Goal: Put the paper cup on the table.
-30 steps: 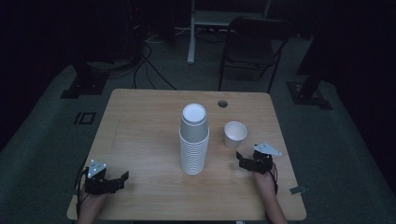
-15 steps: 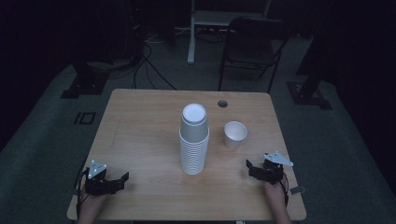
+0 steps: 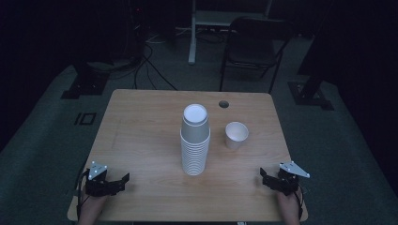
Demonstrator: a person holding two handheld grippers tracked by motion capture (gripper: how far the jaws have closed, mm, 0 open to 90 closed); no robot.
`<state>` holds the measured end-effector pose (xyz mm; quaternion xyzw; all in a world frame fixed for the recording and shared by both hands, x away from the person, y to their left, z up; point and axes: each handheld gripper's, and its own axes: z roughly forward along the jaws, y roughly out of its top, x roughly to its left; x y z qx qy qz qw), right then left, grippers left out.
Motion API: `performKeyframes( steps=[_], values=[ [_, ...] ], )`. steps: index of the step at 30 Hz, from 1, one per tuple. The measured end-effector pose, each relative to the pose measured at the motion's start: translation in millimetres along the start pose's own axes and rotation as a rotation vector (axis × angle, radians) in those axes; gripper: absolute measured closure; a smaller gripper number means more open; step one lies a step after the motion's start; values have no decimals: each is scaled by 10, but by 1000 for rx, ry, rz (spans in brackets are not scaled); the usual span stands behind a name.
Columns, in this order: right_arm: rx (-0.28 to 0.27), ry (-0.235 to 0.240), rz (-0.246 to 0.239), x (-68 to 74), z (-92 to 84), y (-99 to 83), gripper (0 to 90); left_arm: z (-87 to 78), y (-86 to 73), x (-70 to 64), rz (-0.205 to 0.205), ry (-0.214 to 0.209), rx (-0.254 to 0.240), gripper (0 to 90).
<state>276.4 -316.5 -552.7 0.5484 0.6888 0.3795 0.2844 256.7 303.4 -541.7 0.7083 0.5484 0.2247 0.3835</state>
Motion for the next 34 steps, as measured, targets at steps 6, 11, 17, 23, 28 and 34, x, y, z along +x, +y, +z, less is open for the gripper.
performKeyframes(
  steps=[6,11,17,23,28,34],
  values=[
    [17,-45,10,-70,-95,-69,129,-3,-2,0,1,0,1,9],
    [49,-51,20,-126,-144,-108,129,-3,-5,2,2,1,3,9],
    [143,-84,23,-164,-127,-130,129,-6,-13,1,-1,1,4,8],
    [161,-90,74,-211,-109,-125,126,4,-19,-7,4,3,10,9],
    [166,-92,65,-203,-103,-123,119,16,-27,-13,6,0,19,9],
    [166,-93,66,-204,-95,-117,119,25,-29,-14,10,2,24,8]
  ],
)
